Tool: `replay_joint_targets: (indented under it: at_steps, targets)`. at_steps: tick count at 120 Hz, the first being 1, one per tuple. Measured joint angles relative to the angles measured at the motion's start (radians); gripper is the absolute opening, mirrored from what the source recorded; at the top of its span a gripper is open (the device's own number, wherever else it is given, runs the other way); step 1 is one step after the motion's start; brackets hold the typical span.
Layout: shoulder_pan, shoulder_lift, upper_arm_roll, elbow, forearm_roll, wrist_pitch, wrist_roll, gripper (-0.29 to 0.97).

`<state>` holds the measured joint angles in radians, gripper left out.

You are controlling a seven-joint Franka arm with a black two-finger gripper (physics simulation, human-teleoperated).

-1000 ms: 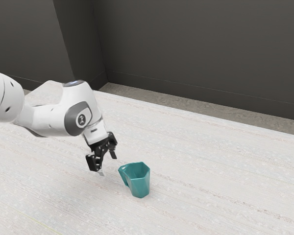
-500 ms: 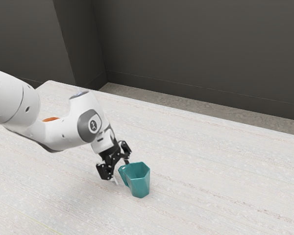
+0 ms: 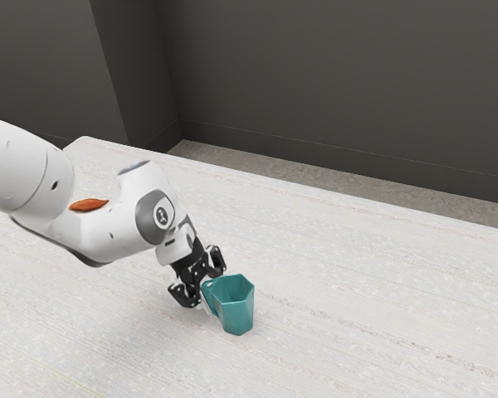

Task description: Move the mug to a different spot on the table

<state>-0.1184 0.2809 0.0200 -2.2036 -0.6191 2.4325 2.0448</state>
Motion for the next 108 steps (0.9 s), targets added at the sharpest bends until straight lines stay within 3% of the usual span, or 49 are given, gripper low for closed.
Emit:
replay_joint_targets:
  at_steps: [56,108]
  targets:
    - [0.001,0.002,0.000,0.000,-0.024,0.003,0.051,0.17]
    - [0.005,-0.001,0.000,0.000,-0.034,0.003,0.072,0.08]
